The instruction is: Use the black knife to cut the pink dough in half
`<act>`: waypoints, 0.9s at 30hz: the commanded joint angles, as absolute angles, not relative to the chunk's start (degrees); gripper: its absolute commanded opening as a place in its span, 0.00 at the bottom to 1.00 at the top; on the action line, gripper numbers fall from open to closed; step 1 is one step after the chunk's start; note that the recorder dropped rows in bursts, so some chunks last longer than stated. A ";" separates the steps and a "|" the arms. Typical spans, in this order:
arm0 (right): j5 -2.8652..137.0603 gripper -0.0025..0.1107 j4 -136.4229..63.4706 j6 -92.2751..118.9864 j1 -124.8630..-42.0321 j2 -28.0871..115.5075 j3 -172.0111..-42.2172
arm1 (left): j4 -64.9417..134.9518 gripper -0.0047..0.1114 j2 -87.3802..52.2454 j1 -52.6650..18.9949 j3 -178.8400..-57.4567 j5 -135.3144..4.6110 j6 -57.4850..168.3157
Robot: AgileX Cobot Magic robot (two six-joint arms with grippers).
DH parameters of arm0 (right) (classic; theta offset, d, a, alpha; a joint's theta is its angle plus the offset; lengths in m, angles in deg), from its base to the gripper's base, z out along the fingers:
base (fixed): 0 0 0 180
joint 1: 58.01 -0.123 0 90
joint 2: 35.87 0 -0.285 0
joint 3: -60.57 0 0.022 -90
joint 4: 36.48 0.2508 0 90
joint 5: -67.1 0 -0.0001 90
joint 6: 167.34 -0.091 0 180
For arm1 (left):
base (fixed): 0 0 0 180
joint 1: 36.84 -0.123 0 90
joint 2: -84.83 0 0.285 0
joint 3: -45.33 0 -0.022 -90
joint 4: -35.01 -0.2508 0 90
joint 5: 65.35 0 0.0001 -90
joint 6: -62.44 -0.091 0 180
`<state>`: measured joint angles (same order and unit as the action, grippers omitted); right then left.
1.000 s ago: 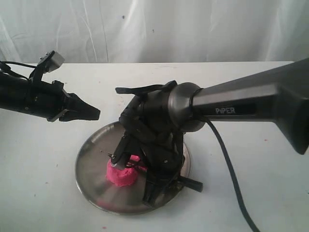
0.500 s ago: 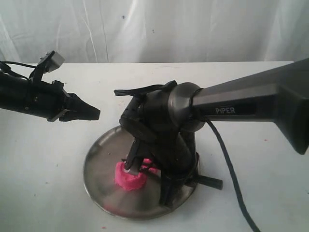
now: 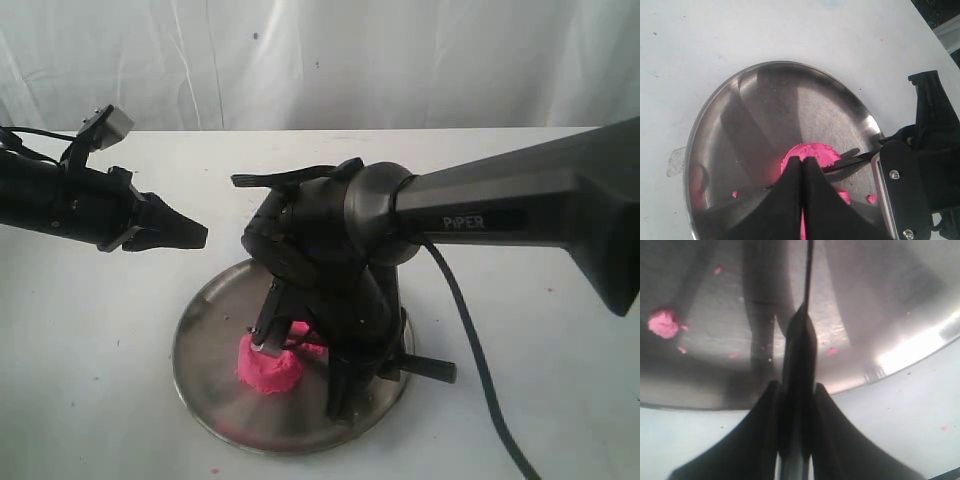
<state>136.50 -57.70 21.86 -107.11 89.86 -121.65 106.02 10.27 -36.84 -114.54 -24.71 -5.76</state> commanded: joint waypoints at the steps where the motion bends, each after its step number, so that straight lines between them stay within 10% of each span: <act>1: 137.06 0.02 -56.64 22.93 -107.27 89.07 -122.09 | 106.86 0.04 9.88 -36.72 -114.08 -23.96 -5.70; 27: 137.06 0.02 -61.66 19.46 -107.03 89.07 -122.09 | 106.85 0.04 9.88 -36.72 -114.08 -23.75 -5.60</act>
<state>136.50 -59.80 20.59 -107.19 89.86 -121.65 106.02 10.27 -36.84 -114.54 -24.71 -5.76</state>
